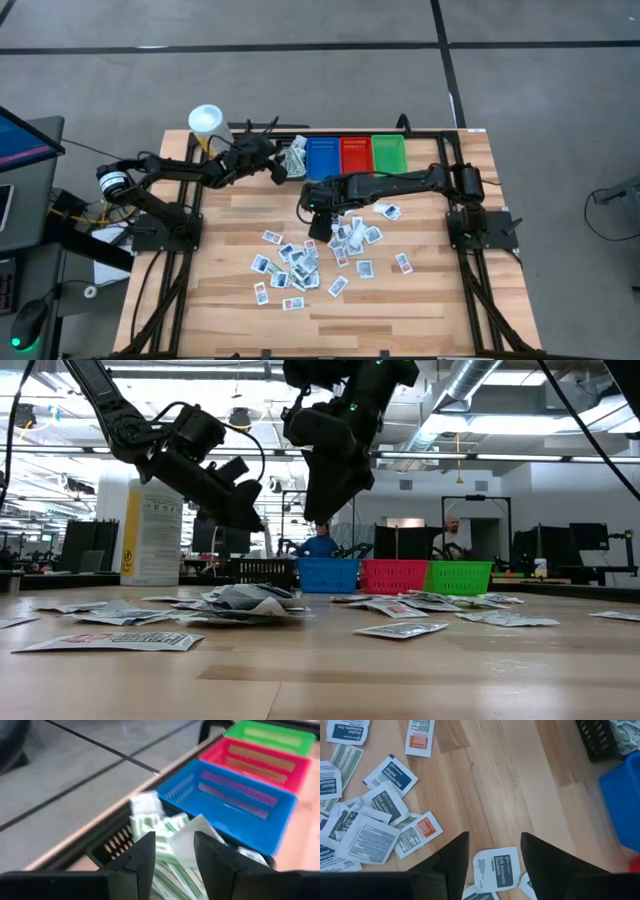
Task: Pick & Place First Aid Supplies
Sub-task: Put the green bandage pack in the black bin
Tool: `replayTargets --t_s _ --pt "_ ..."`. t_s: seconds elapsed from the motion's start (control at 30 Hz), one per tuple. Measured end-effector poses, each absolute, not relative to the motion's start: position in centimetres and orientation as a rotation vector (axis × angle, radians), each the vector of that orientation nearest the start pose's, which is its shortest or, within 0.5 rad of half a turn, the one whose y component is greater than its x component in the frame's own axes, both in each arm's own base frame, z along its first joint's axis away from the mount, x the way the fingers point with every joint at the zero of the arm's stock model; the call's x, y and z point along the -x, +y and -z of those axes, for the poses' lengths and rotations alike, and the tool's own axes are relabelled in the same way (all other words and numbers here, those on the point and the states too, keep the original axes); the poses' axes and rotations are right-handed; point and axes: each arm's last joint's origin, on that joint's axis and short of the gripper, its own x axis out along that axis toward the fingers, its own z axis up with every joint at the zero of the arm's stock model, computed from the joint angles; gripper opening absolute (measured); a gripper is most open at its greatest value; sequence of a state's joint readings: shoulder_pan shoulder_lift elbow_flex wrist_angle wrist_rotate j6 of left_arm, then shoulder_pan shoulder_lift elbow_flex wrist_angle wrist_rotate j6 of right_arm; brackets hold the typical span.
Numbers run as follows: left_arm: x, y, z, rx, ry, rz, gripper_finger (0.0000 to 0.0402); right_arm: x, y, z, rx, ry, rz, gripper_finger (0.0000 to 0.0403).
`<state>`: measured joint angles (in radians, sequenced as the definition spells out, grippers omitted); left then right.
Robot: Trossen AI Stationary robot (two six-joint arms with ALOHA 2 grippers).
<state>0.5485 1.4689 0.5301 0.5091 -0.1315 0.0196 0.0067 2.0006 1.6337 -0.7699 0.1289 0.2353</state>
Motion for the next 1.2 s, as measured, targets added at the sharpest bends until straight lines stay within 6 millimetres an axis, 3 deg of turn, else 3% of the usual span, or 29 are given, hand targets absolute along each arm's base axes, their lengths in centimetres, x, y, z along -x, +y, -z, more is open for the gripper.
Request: replayTargets --t_s 0.4,0.67,0.87,1.03,1.2 --pt "-23.5 12.3 -16.6 0.060 0.510 -0.530 0.0143 -42.0 -0.1 -22.4 -0.155 1.126 0.258 0.0171" --pt "-22.3 11.2 -19.0 0.029 0.491 -0.504 0.0143 -41.9 0.7 -22.4 -0.155 1.128 0.250 0.0169" --pt "-21.5 9.0 -20.3 0.083 0.487 -0.225 0.0143 -41.9 1.6 -22.4 -0.147 1.127 0.236 0.0171" --pt "-22.0 7.2 -19.1 0.087 0.574 -0.052 0.0143 -41.9 2.1 -22.4 -0.140 1.128 0.224 0.0169" --pt "-22.8 7.1 -16.7 0.053 0.703 -0.081 0.0143 -41.9 2.1 -22.4 -0.144 1.126 0.227 0.0166"
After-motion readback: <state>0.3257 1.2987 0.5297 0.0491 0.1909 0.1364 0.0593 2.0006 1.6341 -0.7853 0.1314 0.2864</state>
